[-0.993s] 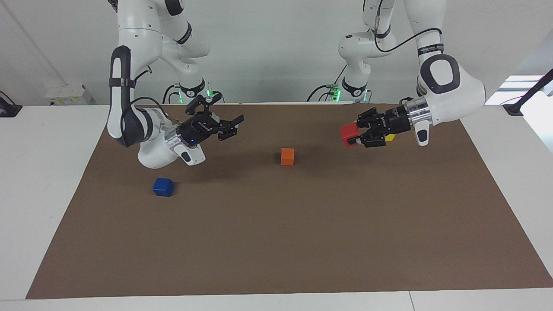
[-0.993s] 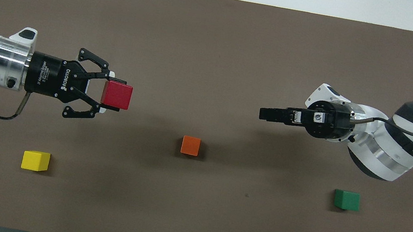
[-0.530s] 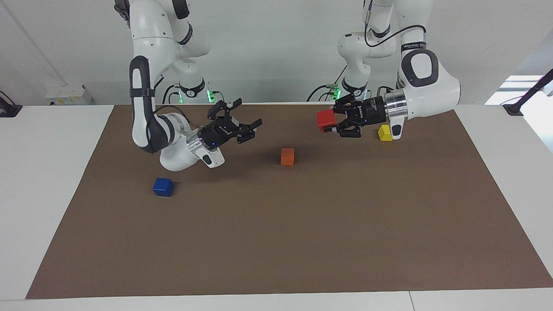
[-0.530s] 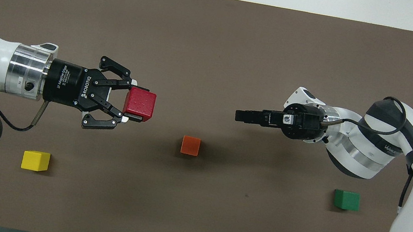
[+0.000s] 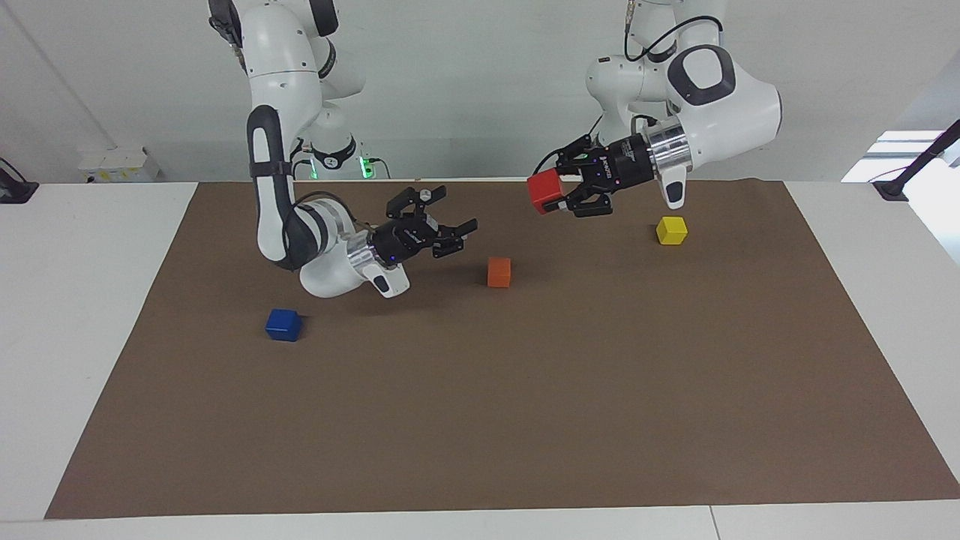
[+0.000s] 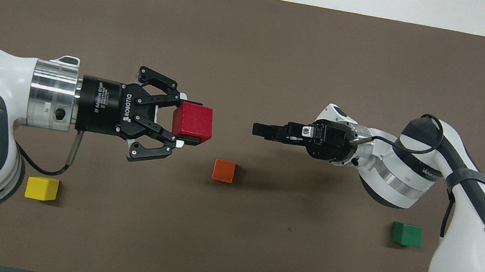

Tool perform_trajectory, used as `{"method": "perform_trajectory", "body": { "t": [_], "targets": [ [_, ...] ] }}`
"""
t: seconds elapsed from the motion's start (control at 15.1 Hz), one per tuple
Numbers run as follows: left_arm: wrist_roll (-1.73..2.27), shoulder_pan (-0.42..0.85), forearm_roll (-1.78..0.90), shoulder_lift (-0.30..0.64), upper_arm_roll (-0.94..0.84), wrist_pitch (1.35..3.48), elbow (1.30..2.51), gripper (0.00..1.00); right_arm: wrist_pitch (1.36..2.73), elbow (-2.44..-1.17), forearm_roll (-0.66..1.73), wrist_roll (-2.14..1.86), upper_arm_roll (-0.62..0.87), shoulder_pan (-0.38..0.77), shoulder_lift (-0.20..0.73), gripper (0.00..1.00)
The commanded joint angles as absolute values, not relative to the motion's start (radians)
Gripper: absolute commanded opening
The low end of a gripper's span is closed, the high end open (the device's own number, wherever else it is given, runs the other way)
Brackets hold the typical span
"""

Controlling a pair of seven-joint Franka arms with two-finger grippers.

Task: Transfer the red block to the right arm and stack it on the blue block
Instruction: 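Carry the red block toward the right gripper and grasp it there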

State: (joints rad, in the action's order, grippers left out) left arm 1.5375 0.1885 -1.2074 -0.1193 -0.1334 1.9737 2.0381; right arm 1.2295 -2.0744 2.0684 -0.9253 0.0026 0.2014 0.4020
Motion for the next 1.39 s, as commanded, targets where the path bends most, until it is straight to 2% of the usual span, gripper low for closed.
{"method": "perform_trajectory", "body": {
  "t": [0.0, 0.66, 1.32],
  "targets": [
    [1.555, 0.285, -1.227, -0.133, -0.123, 2.095, 2.069, 0.00, 1.270, -2.059, 2.094, -0.945, 0.003, 0.213, 0.417, 1.00],
    [1.399, 0.357, -1.227, -0.126, -0.132, 2.223, 2.089, 0.00, 1.414, -2.023, 2.187, -0.979, 0.003, 0.322, 0.423, 1.00],
    [1.372, 0.336, -1.244, -0.086, -0.132, 2.236, 2.085, 0.00, 1.437, -2.006, 2.181, -0.988, 0.002, 0.322, 0.430, 1.00]
  ]
}}
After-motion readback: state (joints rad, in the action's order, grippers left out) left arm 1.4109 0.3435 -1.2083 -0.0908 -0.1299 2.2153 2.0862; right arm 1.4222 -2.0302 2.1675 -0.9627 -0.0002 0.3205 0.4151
